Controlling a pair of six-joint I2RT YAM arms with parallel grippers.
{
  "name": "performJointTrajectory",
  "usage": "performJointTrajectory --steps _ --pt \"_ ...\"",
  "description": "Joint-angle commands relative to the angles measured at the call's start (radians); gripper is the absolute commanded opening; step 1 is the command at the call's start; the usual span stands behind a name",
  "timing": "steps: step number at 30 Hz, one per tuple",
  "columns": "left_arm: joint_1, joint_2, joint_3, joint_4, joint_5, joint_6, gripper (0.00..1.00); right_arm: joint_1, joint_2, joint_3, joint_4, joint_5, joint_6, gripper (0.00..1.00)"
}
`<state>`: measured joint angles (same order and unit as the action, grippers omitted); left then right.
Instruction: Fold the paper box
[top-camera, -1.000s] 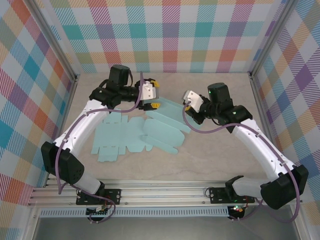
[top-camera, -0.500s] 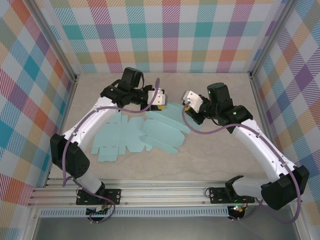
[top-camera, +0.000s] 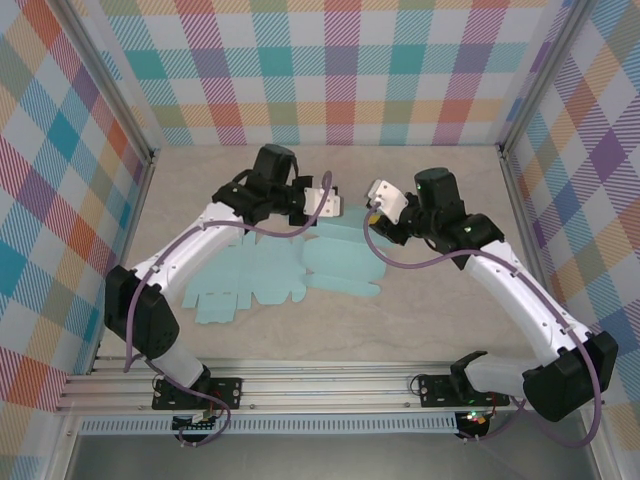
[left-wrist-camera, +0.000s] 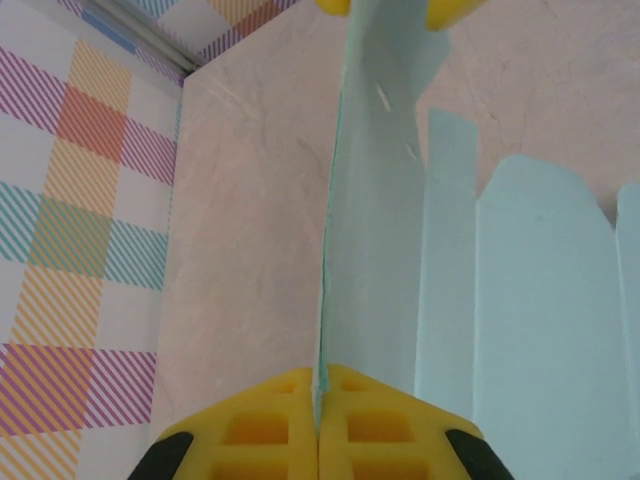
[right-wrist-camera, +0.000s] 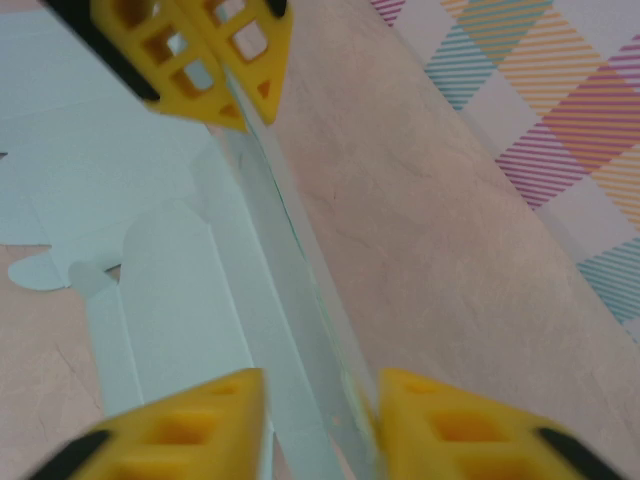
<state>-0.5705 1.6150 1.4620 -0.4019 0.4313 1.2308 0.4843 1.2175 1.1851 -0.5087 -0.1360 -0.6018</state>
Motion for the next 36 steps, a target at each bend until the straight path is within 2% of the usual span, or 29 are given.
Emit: performJointTrajectory --steps 1,3,8,13,17,19,22,28,36 --pt "-0.026 -0.039 -0.095 0.223 -0.081 -0.062 0.00 0.005 -0.045 -0.013 0.062 0.035 0.138 0.49" --pt "-0.045 -0.041 -0.146 0.283 -0.122 -0.077 0.00 0.005 -0.064 -0.013 0.080 0.081 0.262 0.59" --pt "-0.114 -0.027 -0.271 0.407 -0.225 -0.095 0.00 -0.001 -0.105 -0.006 0.027 0.240 0.623 0.58" --pt "-0.195 0.036 -0.424 0.791 -0.454 -0.032 0.00 -0.018 -0.106 0.005 -0.099 0.323 0.833 0.58" --pt "-0.234 0.100 -0.469 1.024 -0.580 0.035 0.00 -0.077 -0.078 -0.006 -0.141 0.318 0.958 0.65" --pt "-0.253 0.135 -0.479 1.121 -0.617 0.063 0.00 -0.137 -0.057 -0.010 -0.146 0.242 1.009 0.65" --pt "-0.276 0.184 -0.479 1.206 -0.650 0.079 0.00 -0.194 -0.035 -0.021 -0.122 0.146 1.042 0.65" --pt "-0.301 0.285 -0.502 1.354 -0.680 0.124 0.00 -0.241 0.053 -0.007 -0.090 0.092 1.030 0.83" --pt "-0.304 0.359 -0.483 1.397 -0.695 0.137 0.00 -0.290 0.262 0.053 -0.075 0.010 1.010 0.87"
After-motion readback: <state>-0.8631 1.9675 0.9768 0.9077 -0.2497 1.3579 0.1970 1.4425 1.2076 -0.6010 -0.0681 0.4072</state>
